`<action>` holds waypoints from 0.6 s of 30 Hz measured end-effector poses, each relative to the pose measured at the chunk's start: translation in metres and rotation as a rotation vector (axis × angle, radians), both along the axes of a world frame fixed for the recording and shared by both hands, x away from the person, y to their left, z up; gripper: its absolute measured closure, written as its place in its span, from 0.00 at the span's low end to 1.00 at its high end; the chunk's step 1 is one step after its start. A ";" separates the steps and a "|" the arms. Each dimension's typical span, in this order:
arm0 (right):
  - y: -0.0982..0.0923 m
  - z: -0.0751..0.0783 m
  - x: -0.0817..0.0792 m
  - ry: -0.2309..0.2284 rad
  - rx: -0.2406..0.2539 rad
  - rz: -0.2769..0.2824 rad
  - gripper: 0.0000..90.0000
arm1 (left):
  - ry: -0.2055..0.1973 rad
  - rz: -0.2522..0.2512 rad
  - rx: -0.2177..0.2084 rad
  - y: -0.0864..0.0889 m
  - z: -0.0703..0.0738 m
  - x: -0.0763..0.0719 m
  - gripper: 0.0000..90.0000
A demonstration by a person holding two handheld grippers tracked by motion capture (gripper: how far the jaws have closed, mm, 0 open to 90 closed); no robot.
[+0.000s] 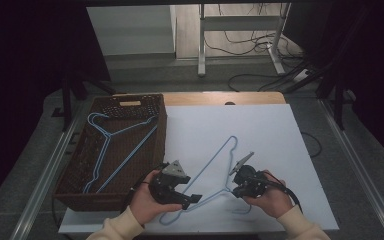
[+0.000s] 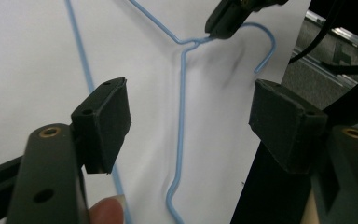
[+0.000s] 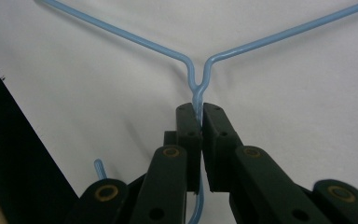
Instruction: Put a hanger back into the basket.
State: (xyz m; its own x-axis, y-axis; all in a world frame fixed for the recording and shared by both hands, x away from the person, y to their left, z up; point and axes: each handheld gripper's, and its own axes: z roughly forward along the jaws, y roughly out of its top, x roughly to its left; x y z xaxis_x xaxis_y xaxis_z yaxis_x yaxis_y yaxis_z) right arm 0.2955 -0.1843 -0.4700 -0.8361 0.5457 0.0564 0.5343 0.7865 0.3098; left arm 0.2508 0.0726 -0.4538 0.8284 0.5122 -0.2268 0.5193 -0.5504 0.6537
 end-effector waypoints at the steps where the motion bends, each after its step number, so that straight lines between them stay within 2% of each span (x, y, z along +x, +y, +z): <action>1: 0.000 0.000 0.000 -0.001 0.000 -0.001 0.96 | 0.005 -0.003 0.005 -0.004 -0.003 0.001 0.34; 3: -0.001 0.000 0.000 0.001 0.003 0.002 0.96 | 0.017 -0.013 0.019 -0.010 -0.008 0.002 0.35; 5: -0.001 0.001 0.000 0.000 0.004 0.002 0.96 | 0.010 -0.022 0.045 -0.016 -0.012 0.003 0.37; 8: -0.001 0.001 0.000 -0.001 0.005 0.002 0.96 | 0.029 -0.031 0.037 -0.021 -0.016 0.004 0.39; 11: -0.001 0.003 -0.001 -0.004 0.005 0.003 0.96 | 0.035 -0.051 0.068 -0.030 -0.023 0.007 0.40; 18: -0.001 0.004 -0.001 -0.005 0.007 0.003 0.96 | 0.057 -0.049 0.095 -0.043 -0.040 0.012 0.44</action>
